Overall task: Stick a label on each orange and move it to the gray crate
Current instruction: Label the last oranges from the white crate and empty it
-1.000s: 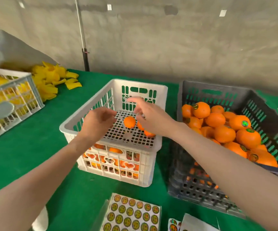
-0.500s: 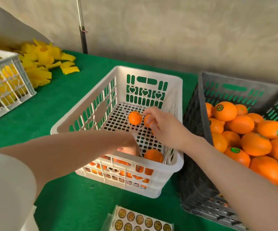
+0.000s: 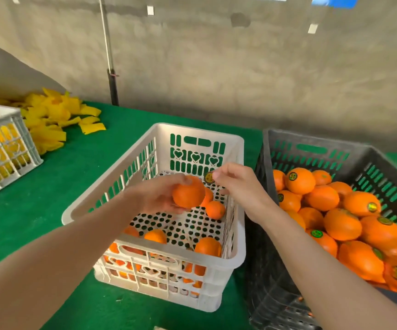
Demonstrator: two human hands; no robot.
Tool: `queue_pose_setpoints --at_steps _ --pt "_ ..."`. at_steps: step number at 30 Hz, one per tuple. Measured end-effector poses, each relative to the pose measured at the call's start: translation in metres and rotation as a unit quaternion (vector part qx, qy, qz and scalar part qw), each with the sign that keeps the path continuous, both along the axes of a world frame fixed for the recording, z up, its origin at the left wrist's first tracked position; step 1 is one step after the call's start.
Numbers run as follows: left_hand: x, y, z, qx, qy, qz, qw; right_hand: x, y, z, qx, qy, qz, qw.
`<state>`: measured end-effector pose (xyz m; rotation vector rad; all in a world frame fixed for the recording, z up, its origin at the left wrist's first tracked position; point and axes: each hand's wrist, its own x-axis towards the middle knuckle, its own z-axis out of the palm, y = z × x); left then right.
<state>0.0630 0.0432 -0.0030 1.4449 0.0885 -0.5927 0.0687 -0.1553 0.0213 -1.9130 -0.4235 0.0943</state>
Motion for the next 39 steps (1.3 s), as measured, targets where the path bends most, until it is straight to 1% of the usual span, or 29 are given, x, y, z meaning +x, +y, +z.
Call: queue_pose_setpoints --at_steps 1,3,7,12,17,19,21,23,24,26,27,30,32,33,35,36,38,39 --pt "-0.004 0.0 0.004 -0.031 -0.009 0.018 0.999 -0.001 -0.001 0.001 0.003 0.006 0.022 1.0" --pt "-0.013 -0.002 0.011 -0.064 -0.024 0.047 0.997 -0.005 -0.001 0.003 -0.017 -0.011 0.063 0.998" --pt "-0.026 -0.01 0.018 -0.059 -0.046 0.09 0.993 -0.012 -0.001 0.006 -0.071 -0.076 0.094 0.99" --pt "-0.04 -0.021 0.024 -0.024 -0.064 0.101 0.992 -0.022 -0.001 0.008 -0.101 -0.159 0.082 0.979" --pt "-0.046 -0.032 0.025 -0.039 -0.066 0.115 0.99 -0.028 -0.004 0.006 -0.123 -0.231 0.048 0.964" --pt "-0.046 -0.035 0.025 -0.04 -0.074 0.123 0.989 -0.031 -0.006 0.006 -0.117 -0.23 0.029 0.966" --pt "-0.044 -0.037 0.025 -0.05 -0.081 0.122 0.988 -0.034 -0.008 0.008 -0.082 -0.193 0.015 0.978" --pt "-0.041 -0.04 0.028 -0.07 -0.098 0.096 0.988 -0.036 -0.011 0.011 -0.036 -0.15 0.029 0.988" --pt "-0.04 -0.043 0.029 -0.084 -0.106 0.079 0.988 -0.038 -0.012 0.012 -0.028 -0.141 0.046 0.989" --pt "-0.038 -0.052 0.03 -0.117 -0.108 0.059 0.985 -0.041 -0.017 0.014 -0.057 -0.166 0.069 0.982" --pt "-0.036 -0.057 0.03 -0.126 -0.108 0.053 0.985 -0.042 -0.021 0.015 -0.075 -0.191 0.062 0.977" --pt "-0.031 -0.067 0.03 -0.095 -0.138 0.042 0.985 -0.03 -0.044 0.026 -0.073 -0.243 -0.025 0.967" --pt "-0.027 -0.067 0.03 -0.033 -0.16 0.086 0.983 -0.009 -0.069 0.035 -0.058 -0.254 -0.116 0.958" --pt "-0.026 -0.066 0.029 0.002 -0.165 0.113 0.98 0.007 -0.085 0.039 -0.055 -0.245 -0.173 0.952" --pt "-0.022 -0.06 0.025 0.039 -0.154 0.162 0.974 0.04 -0.12 0.044 -0.068 -0.199 -0.29 0.934" --pt "-0.02 -0.058 0.022 0.047 -0.143 0.179 0.972 0.054 -0.138 0.041 -0.089 -0.166 -0.341 0.921" --pt "-0.015 -0.055 0.017 0.057 -0.12 0.195 0.972 0.073 -0.171 0.026 -0.146 -0.09 -0.409 0.896" --pt "-0.012 -0.054 0.015 0.061 -0.111 0.197 0.972 0.079 -0.183 0.015 -0.169 -0.055 -0.42 0.89"
